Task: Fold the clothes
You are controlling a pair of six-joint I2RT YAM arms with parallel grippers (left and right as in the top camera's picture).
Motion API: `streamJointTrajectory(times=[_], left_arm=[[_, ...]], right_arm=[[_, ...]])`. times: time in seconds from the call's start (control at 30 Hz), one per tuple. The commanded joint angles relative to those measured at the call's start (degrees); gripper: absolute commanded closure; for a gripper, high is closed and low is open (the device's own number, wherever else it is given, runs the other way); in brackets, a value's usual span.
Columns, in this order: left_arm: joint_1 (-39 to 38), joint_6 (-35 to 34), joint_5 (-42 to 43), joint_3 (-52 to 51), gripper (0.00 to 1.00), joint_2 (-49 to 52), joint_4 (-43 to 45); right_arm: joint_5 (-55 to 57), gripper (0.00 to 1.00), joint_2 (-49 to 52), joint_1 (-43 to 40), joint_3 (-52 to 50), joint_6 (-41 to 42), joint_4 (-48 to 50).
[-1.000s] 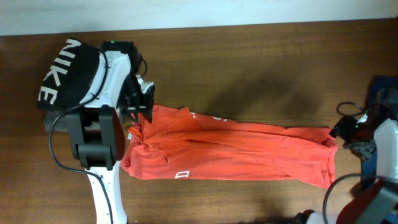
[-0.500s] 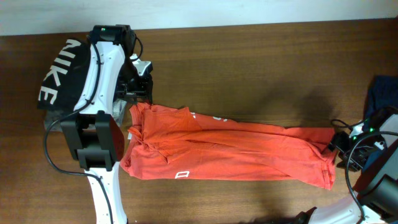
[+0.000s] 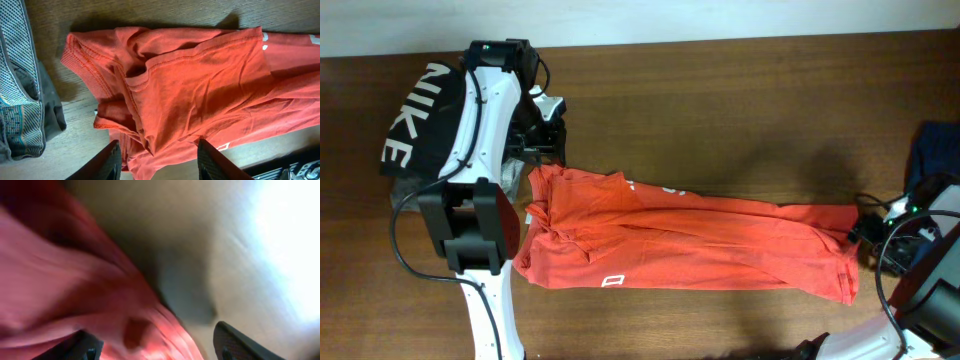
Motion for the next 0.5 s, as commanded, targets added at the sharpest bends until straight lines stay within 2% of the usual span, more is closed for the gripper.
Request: streamJointTrajectory(times=[0.0,0.27,0.47], left_arm=[[0.35,-0.09,1.09,1.07,0.51,-1.84,0.00],[0.35,-0.09,1.07,1.07,0.51,-1.84,-0.90],[0.35,-0.09,1.09,1.07,0.52,-1.88,-0.24]], right_arm=[[-11.58,0.26,0.57,-0.26,-0.90,-9.66,2.62],[-11.37,0.25,0.61,-3.23,-1.27,-10.86,2.64],[-20.59,0.30,0.11,-5.77,1.64,-11.69,4.00]])
